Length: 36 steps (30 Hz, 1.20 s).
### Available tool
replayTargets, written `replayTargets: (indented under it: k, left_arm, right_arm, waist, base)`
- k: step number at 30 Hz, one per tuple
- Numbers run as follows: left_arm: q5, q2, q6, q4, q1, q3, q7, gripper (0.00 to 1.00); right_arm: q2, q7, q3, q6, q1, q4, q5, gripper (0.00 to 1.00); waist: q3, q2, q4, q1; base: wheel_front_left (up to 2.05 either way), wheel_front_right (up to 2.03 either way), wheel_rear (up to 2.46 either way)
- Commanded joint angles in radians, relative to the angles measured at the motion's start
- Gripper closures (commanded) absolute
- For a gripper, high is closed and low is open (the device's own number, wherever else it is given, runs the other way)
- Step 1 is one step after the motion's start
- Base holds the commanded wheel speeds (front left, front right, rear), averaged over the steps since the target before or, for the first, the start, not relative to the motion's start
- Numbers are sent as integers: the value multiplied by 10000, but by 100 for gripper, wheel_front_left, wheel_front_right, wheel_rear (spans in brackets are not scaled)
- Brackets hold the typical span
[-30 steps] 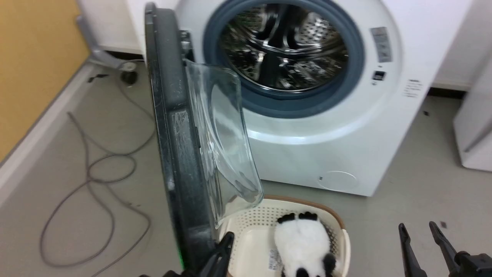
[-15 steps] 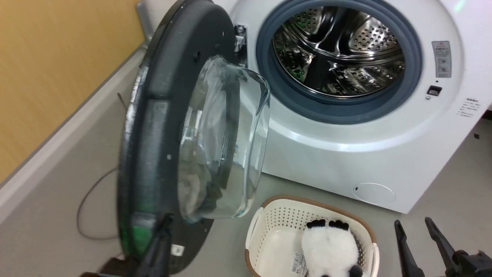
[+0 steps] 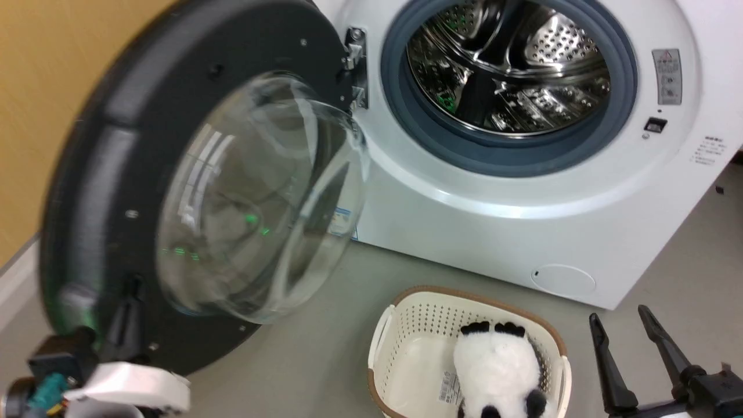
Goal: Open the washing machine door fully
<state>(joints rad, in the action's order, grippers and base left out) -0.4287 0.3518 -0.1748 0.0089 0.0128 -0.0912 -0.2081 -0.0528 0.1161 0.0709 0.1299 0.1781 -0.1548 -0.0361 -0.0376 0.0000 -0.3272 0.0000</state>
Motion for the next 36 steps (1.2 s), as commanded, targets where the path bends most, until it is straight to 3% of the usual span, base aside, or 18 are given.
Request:
replayTargets:
  k: [1,15,23,30,31,32,33,34,36]
  left_arm:
    - [-144,111,54,395,-380,247,-134,100]
    - [-702,486,772,3531,-2084,1739,-525,100]
    - [86,-271,930,2858,-908,2186,-534,100]
    - [762,-1036,549,1469,746,1734,-535,100]
    - [798,-1120,540,1300,935,1641,-535,66]
    - [863,-1183,522,1152,1108,1533,-533,52]
    - [964,-1223,505,1023,1259,1399,-529,15]
    - [1027,-1297,467,884,1388,1299,-529,0]
    - [1206,-1395,408,626,1599,1071,-529,0]
  right_arm:
    - [26,-42,-13,8,-116,-123,15,0]
    - [26,-397,-57,8,-286,-302,182,0]
    - [26,-308,2,8,5,149,-114,0]
    - [26,-174,-29,8,216,377,-299,0]
    - [26,-161,-26,8,229,379,-299,0]
    - [26,-150,-19,8,238,379,-303,0]
    - [26,-149,-10,8,247,380,-301,0]
    - [26,-155,5,8,251,373,-297,0]
    - [26,-162,29,8,250,350,-281,0]
  waist:
    - [-132,0,93,0]
    - [-600,0,534,0]
    - [114,0,636,0]
    - [575,0,663,0]
    - [607,0,668,0]
    - [637,0,671,0]
    - [659,0,675,0]
    - [663,0,685,0]
    - [672,0,706,0]
  base:
    - [0,0,0]
    - [0,0,0]
    - [0,0,0]
    - [0,0,0]
    - [0,0,0]
    - [0,0,0]
    - [0,0,0]
    - [0,0,0]
    - [0,0,0]
